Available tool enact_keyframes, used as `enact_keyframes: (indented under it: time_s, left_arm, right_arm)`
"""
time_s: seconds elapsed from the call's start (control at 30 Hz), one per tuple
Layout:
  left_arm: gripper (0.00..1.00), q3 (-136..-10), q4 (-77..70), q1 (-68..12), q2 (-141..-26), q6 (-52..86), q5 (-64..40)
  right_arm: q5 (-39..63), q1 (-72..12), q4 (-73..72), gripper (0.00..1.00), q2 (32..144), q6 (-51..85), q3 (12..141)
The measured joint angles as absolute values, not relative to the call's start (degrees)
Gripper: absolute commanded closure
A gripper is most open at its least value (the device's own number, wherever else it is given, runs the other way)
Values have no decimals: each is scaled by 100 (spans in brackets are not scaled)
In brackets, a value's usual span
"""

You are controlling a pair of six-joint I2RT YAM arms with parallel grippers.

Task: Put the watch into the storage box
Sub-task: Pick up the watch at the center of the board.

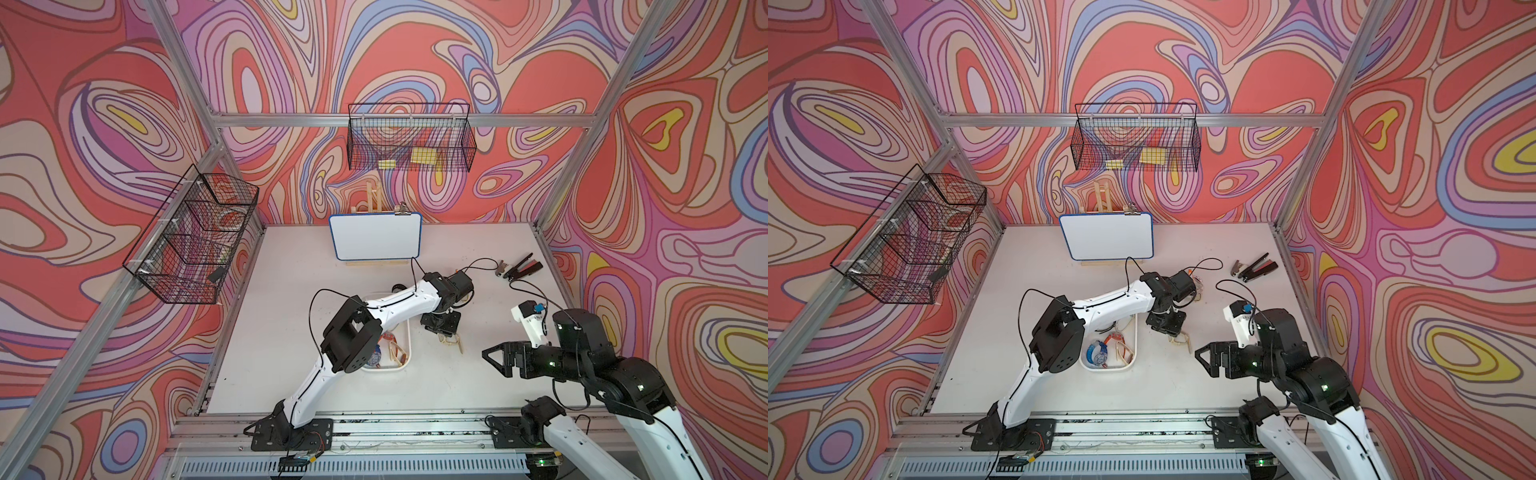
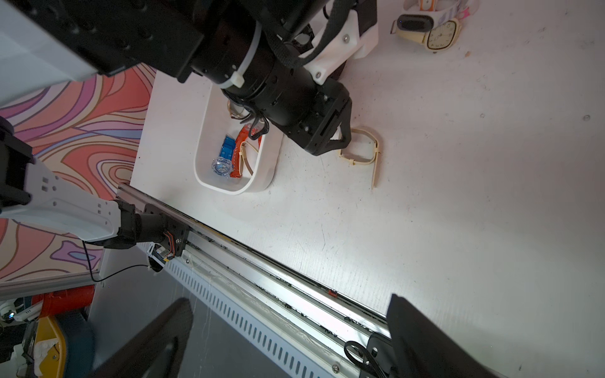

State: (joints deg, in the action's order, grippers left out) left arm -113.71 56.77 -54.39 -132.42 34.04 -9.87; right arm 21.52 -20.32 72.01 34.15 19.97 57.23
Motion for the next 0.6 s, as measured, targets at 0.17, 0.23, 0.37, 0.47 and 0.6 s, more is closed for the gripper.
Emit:
enact_keyframes:
  time_s: [0.17, 0.23, 0.37, 0.47, 0.6]
  left_arm:
    - [71, -11469, 5754, -5439, -13343, 3380, -991]
    - [73, -11476, 5754, -5439, -13343, 3363, -989]
    - [77, -11476, 5771, -5439, -13349, 3317, -989]
    - [80, -11476, 5771, -5439, -13362, 3282, -991]
    - [83, -11476, 5776, -5439, -13364, 3256, -989]
  right_arm:
    - [2150, -2032, 7201, 2, 3411, 1997, 5723]
    - [2147, -2032, 7201, 2, 3411, 1997, 5723]
    - [2141, -2032, 7201, 2, 3406, 1999, 5723]
    - [2119, -2032, 7201, 2, 3367, 1999, 5723]
    - [2084, -2032, 7199, 2, 3334, 2001, 5723]
